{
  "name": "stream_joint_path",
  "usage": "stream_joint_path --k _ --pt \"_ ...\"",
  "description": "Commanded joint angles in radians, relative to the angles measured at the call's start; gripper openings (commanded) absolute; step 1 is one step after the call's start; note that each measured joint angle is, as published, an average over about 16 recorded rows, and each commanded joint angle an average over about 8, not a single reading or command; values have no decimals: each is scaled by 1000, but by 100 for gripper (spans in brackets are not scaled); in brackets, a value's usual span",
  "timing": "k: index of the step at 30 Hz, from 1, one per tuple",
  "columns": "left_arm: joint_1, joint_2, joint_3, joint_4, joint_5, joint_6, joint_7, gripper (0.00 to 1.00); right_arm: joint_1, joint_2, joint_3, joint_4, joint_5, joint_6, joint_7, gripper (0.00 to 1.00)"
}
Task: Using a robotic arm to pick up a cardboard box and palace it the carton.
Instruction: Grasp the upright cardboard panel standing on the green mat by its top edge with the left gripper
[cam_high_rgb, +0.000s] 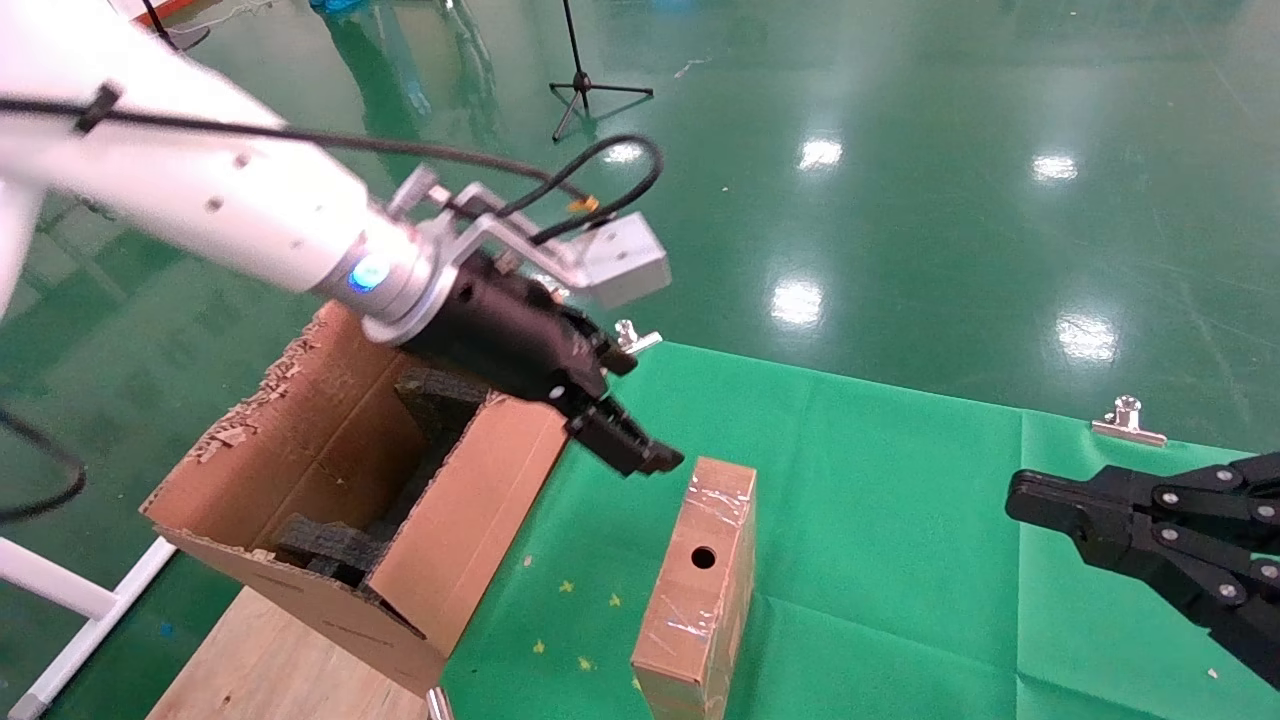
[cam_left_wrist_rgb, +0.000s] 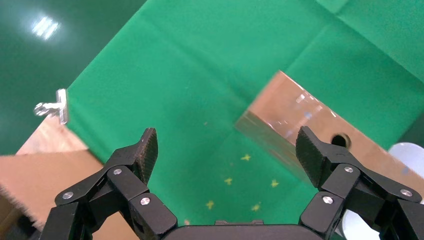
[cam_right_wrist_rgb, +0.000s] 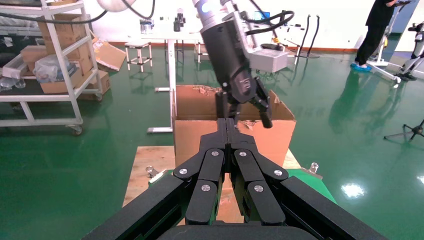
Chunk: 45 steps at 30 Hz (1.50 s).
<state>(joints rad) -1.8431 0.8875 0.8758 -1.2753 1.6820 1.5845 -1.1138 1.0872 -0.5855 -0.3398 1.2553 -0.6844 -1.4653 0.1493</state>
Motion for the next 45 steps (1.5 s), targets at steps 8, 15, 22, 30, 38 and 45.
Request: stream_joint_path --k 8,15,22,30,38,45 --pt "-160 139 215 113 -7 9 -234 100 0 0 0 0 0 0 0 0" --pt "-239 239 367 237 -100 9 -370 100 0 0 0 0 0 0 0 0" --pt "-265 310 497 305 -205 4 -461 100 0 0 0 0 0 0 0 0" --pt "-276 391 644 341 -274 1 -509 100 0 0 0 0 0 0 0 0" --pt "-278 433 726 376 -325 -16 -517 100 0 0 0 0 0 0 0 0" --pt "-275 447 768 392 -355 -26 -510 100 0 0 0 0 0 0 0 0"
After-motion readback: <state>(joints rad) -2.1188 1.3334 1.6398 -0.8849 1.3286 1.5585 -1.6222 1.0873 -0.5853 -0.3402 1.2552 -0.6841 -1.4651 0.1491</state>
